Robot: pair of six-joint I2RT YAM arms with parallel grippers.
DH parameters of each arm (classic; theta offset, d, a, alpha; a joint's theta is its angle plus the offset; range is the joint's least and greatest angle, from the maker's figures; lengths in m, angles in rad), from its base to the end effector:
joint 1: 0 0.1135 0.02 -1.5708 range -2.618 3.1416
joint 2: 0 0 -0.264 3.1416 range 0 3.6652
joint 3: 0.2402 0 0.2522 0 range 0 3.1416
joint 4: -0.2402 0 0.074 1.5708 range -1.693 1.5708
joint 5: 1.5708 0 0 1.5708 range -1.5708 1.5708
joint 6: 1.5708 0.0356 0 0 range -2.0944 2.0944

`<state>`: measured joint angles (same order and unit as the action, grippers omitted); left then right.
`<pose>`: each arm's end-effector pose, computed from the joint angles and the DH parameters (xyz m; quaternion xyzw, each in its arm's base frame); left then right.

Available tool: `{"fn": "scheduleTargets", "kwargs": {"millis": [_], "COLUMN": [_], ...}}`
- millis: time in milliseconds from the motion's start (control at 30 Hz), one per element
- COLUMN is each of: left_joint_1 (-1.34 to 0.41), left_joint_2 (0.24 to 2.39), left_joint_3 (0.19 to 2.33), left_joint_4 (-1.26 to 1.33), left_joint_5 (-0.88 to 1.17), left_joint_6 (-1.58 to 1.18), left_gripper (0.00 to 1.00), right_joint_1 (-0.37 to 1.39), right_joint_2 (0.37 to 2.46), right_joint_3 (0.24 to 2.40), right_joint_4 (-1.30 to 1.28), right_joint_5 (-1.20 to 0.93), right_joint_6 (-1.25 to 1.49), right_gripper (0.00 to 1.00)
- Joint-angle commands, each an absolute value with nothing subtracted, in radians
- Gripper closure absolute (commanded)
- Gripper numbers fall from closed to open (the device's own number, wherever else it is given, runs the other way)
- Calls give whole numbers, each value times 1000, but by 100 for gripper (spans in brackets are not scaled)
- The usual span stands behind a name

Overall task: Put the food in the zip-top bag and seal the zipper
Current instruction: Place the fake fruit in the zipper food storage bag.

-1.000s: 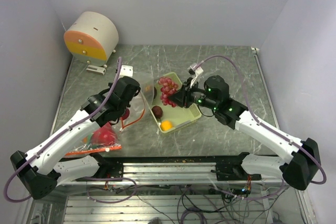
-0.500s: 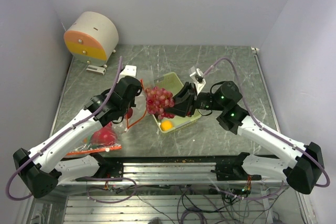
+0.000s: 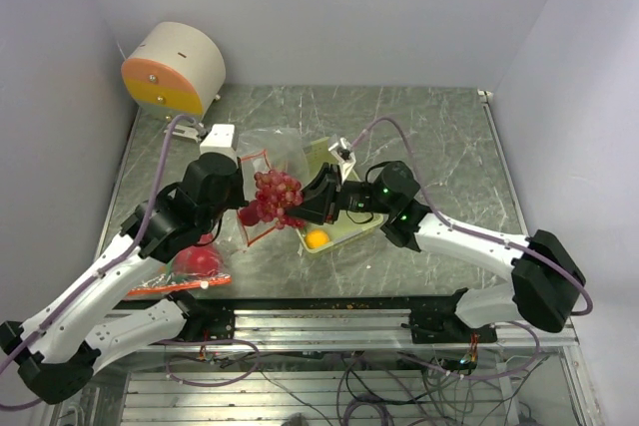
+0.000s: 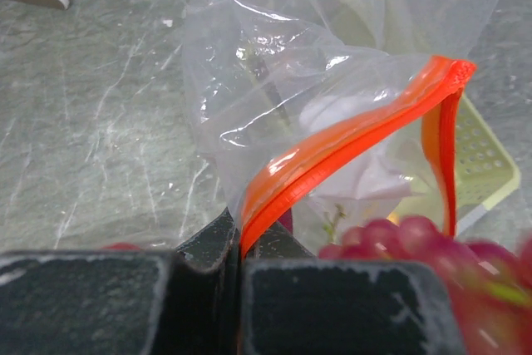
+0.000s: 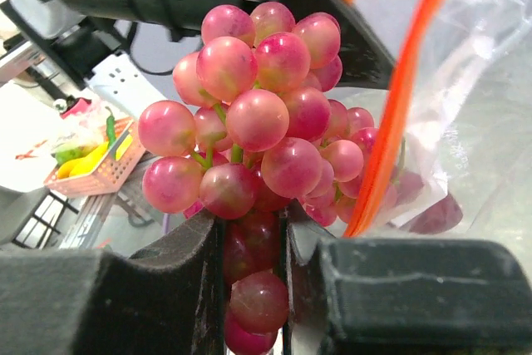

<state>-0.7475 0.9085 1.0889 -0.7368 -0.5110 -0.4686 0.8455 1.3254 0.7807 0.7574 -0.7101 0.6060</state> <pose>0.1417 -0.1076 0.3692 -0.0040 0.8546 -0.0872 0.5119 0.1784 0.2363 0.3153 -0.3389 0.5523 0.6476 0.4009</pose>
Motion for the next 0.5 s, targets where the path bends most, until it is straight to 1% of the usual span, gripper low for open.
{"fn": "scheduleTargets", "kwargs": {"millis": [0,67,167,300,467], "left_joint_1": [-744,-744,-743,-744,-745], "left_joint_2": [863,856,860,850,838], "left_joint_3": [1069,1056,1046,1040,1028], "left_joint_4": [-705,-691,-686,-668,-637], "left_joint_5": [-426,-403,-390,-367,-310], "left_joint_6": [-498,-506,-515,-528,-537], "left_gripper": [93,93,93,93,93], "right_joint_1": [866,878,918,965,973], "right_joint_2": [1376,1402,1429,1463,1535], "right_joint_3": [789,808,866,928,1047], "right_joint_4": [875,856,724,546,325], "right_joint_5": [-621,-595,-508,-293,-37], "right_joint_6": [603,591,508,430,454], "right_gripper": [97,97,97,98,99]}}
